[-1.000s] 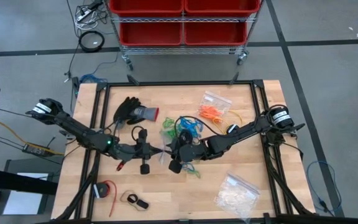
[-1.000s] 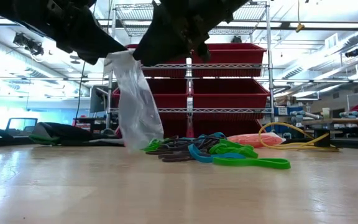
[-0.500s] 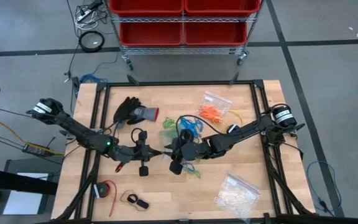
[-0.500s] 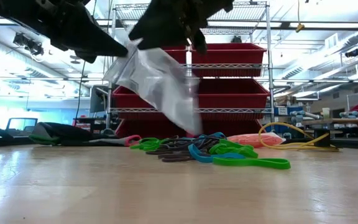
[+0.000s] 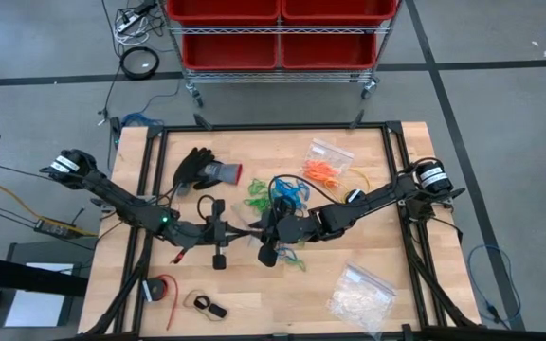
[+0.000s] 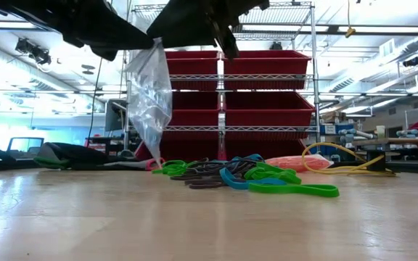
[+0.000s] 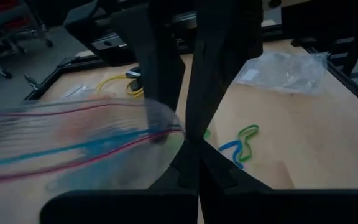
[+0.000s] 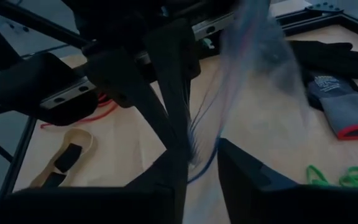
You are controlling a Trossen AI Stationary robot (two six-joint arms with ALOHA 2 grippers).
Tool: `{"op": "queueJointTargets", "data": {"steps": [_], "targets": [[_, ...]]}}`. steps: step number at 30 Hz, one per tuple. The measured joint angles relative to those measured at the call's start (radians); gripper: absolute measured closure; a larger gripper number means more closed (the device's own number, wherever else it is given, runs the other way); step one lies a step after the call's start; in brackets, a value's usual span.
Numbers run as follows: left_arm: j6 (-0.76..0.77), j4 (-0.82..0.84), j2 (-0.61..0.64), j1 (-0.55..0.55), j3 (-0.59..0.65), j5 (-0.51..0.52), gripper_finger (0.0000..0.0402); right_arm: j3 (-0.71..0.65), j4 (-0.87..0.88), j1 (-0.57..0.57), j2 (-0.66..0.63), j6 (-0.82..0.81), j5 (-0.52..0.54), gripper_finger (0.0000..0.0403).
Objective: Sort rubber bands
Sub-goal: Open the transparent zip bag
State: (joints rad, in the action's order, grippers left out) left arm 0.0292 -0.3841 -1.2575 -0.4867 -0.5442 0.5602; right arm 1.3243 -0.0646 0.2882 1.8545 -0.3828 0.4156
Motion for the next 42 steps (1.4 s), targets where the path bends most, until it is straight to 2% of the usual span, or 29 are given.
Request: {"op": "queueJointTargets", "data": {"steps": [4,6,13,25,31,35,42], "targets": [[0.007,0.010,0.000,0.000,-0.002,0.000,0.0401,0.000,-0.003,0.000,0.000,0.022,0.002,0.0384],[0.009,0.011,0.000,-0.005,-0.002,0.003,0.0401,0.000,-0.004,0.000,0.001,0.029,0.003,0.0397],[0.013,0.044,0.000,-0.031,-0.003,0.065,0.0401,0.000,0.027,0.005,0.002,0.030,0.013,0.0400],[0.026,0.044,0.001,-0.040,-0.004,0.072,0.0401,0.000,0.115,0.022,-0.025,0.038,0.077,0.0403],[0.024,0.027,0.002,-0.040,-0.004,0.075,0.0401,0.000,0.120,0.024,-0.053,0.045,0.095,0.0403],[0.026,0.024,0.002,-0.039,-0.004,0.091,0.0401,0.000,0.118,0.024,-0.058,0.020,0.061,0.0394],[0.006,-0.017,0.002,-0.038,-0.004,0.105,0.0401,0.000,0.094,0.022,-0.058,-0.009,0.053,0.0332]]}}
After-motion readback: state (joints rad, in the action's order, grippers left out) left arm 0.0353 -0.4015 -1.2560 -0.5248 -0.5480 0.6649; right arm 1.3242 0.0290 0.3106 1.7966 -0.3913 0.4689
